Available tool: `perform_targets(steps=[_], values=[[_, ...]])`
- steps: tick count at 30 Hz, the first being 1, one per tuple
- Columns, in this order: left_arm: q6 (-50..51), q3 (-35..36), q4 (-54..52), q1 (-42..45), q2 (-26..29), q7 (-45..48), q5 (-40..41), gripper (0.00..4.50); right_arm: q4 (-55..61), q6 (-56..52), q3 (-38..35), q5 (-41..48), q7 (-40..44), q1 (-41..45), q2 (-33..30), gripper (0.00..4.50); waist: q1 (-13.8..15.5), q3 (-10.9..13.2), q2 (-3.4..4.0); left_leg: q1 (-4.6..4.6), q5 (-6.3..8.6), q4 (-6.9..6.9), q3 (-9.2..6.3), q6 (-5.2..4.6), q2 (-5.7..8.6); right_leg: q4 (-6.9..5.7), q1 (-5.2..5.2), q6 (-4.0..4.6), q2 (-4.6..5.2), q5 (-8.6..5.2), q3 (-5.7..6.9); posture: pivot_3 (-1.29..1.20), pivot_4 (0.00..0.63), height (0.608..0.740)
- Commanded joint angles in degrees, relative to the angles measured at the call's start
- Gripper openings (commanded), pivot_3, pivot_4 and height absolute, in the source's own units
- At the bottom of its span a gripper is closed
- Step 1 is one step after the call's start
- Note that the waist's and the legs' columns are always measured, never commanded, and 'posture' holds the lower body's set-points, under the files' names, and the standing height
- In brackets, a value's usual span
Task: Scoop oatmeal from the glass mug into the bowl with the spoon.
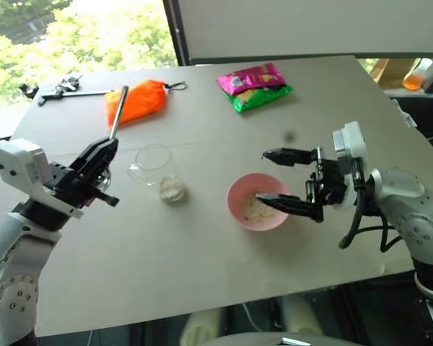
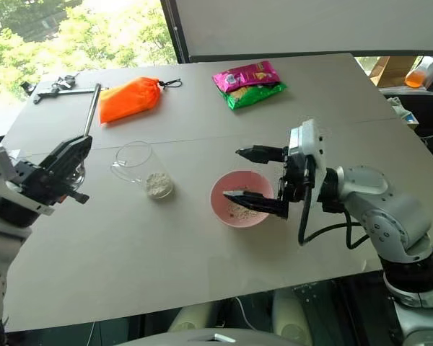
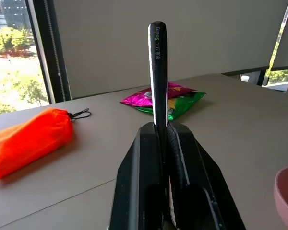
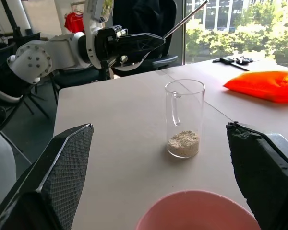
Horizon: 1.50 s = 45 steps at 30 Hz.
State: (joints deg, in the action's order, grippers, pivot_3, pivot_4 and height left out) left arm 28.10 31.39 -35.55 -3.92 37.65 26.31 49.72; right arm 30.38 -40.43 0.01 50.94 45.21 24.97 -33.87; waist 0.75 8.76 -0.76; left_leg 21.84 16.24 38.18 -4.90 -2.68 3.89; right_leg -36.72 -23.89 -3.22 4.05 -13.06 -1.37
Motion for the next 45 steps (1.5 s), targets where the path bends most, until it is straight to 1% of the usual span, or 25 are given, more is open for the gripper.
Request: perform_targets(steps=[1,3,6,10,12,15,19,28,30,31,32,33,36,37,38,39,45], values=[[1.45,-8.13,-6.31,3.24,-0.45,-1.18,0.49,0.08,0.96,-5.18,-3.48,5.47,-10.15,3.02,2.42,4.5,-0.01,0.0,0.0,0.0,0.0,0.0,0.01,0.0,0.01,0.0,0.0,0.0,0.0,0.0,-0.02,0.0,0.15,0.74],[0.98,-13.45,-7.36,5.28,-1.34,-1.75,-2.86,0.08,-0.14,-8.7,-4.96,9.76,-17.31,5.32,4.78,4.5,-0.15,0.01,0.01,0.0,-0.01,0.01,0.01,0.01,0.02,-0.01,-0.01,0.0,-0.01,0.0,-0.04,0.0,0.15,0.74],[-1.93,-22.31,-7.27,7.89,-2.15,-1.58,-11.84,0.08,-1.57,-12.53,-5.8,14.36,-27.65,7.73,8.67,4.5,-0.2,0.01,0.04,-0.02,-0.02,-0.01,0.02,0.03,0.01,-0.04,-0.02,0.01,-0.05,0.0,-0.06,0.0,0.15,0.74],[-6.59,-29.34,-4.83,10.89,-5.36,-2.06,-20.74,0.08,-3.03,-14.79,-5.96,18.59,-36.66,8.81,13.03,4.5,-0.11,0.02,0.05,0.01,-0.02,-0.01,0.03,0.03,0.02,-0.03,-0.04,0.01,-0.07,0.0,-0.06,0.0,0.15,0.74],[-9.25,-31.83,-3.81,11.39,-5.86,-1.33,-25.14,0.08,-4.02,-15.17,-6.36,21.89,-41.14,9.46,15.36,4.5,-0.11,0.02,0.06,0.03,-0.03,-0.01,0.04,0.03,0.03,-0.02,-0.06,0.01,-0.07,0.0,-0.05,0.0,0.15,0.74],[-12.57,-33.43,-2.21,11.69,-6.9,-0.66,-29.04,0.08,-5.31,-15.12,-6.66,25.73,-46.84,10.23,17.83,4.5,-0.27,0.03,0.08,0.07,-0.03,-0.01,0.11,0.03,0.02,-0.07,-0.2,0.01,-0.1,0.0,-0.06,0.0,0.15,0.74],[-15.84,-35.58,-0.54,11.64,-8.0,0.73,-32.79,0.08,-6.48,-13.79,-6.81,30.01,-51.69,11.44,20.38,4.5,-0.28,0.06,0.12,0.1,-0.03,-0.01,0.12,0.02,0.02,-0.09,-0.24,0.01,-0.11,0.0,-0.02,0.0,0.15,0.74],[-19.62,-35.88,2.73,12.73,-10.32,1.1,-37.15,0.08,-7.04,-13.25,-5.44,30.61,-53.33,10.72,20.35,4.5,-0.54,0.1,0.19,0.11,-0.04,0.0,0.13,0.01,0.02,-0.11,-0.25,0.0,-0.13,0.0,0.06,0.0,0.15,0.74],[-20.28,-36.19,3.13,12.67,-10.61,1.49,-37.9,0.0,-6.98,-13.07,-5.04,30.41,-53.38,10.6,20.63,3.93,-0.78,0.1,0.2,0.11,-0.04,-0.01,0.13,0.01,0.02,-0.11,-0.25,0.0,-0.13,0.0,0.05,0.0,0.15,0.74],[-20.57,-36.31,3.22,12.56,-10.7,1.7,-38.2,0.0,-7.02,-13.15,-4.91,30.3,-53.31,10.6,20.6,3.72,-0.99,0.1,0.2,0.11,-0.04,-0.01,0.14,0.01,0.02,-0.11,-0.25,0.0,-0.13,0.0,0.05,0.0,0.15,0.74],[-20.86,-36.34,3.3,12.47,-10.91,1.69,-38.45,0.0,-7.15,-13.38,-4.7,30.0,-53.22,10.51,20.44,3.16,-1.09,0.1,0.2,0.12,-0.04,-0.01,0.14,0.01,0.02,-0.11,-0.26,0.0,-0.13,0.0,0.04,0.0,0.15,0.74],[-21.04,-36.44,3.31,12.36,-11.1,1.7,-38.66,0.0,-7.28,-13.49,-4.53,29.75,-53.12,10.43,20.34,2.78,-1.23,0.1,0.2,0.12,-0.04,-0.01,0.13,0.01,0.02,-0.11,-0.26,0.0,-0.13,0.0,0.05,0.0,0.15,0.74],[-20.72,-37.84,2.32,11.88,-12.09,1.33,-39.84,0.0,-7.53,-13.28,-4.29,29.71,-53.21,10.44,20.52,1.32,-1.4,0.1,0.2,0.12,-0.04,0.0,0.13,0.01,0.02,-0.13,-0.26,0.0,-0.13,0.0,0.05,0.0,0.15,0.74],[-20.59,-38.38,1.91,11.65,-12.42,1.21,-40.27,0.0,-7.6,-13.19,-4.26,29.74,-53.3,10.49,20.66,1.02,-1.41,0.1,0.2,0.11,-0.04,0.0,0.14,0.01,0.02,-0.14,-0.26,0.0,-0.13,0.0,0.04,0.0,0.15,0.74],[-20.46,-38.74,1.57,11.39,-12.69,1.19,-40.54,0.0,-7.75,-13.15,-4.25,29.76,-53.45,10.8,20.77,0.43,-1.41,0.1,0.2,0.11,-0.04,0.0,0.13,0.01,0.02,-0.14,-0.26,0.0,-0.13,0.0,0.04,0.0,0.15,0.74],[-20.18,-38.71,1.37,11.19,-12.94,1.14,-40.42,0.0,-7.86,-13.16,-4.29,29.91,-53.76,11.19,20.84,0.04,-1.43,0.11,0.22,0.11,-0.04,0.0,0.13,0.01,0.02,-0.14,-0.26,0.0,-0.13,0.0,0.04,0.0,0.15,0.74],[-18.1,-37.43,1.01,11.09,-13.61,1.85,-38.01,0.0,-7.97,-13.07,-4.31,31.2,-55.62,12.65,21.01,0.04,-1.45,0.14,0.26,0.12,-0.04,0.0,0.13,0.01,0.01,-0.15,-0.28,0.0,-0.14,0.0,0.04,0.0,0.15,0.74]])
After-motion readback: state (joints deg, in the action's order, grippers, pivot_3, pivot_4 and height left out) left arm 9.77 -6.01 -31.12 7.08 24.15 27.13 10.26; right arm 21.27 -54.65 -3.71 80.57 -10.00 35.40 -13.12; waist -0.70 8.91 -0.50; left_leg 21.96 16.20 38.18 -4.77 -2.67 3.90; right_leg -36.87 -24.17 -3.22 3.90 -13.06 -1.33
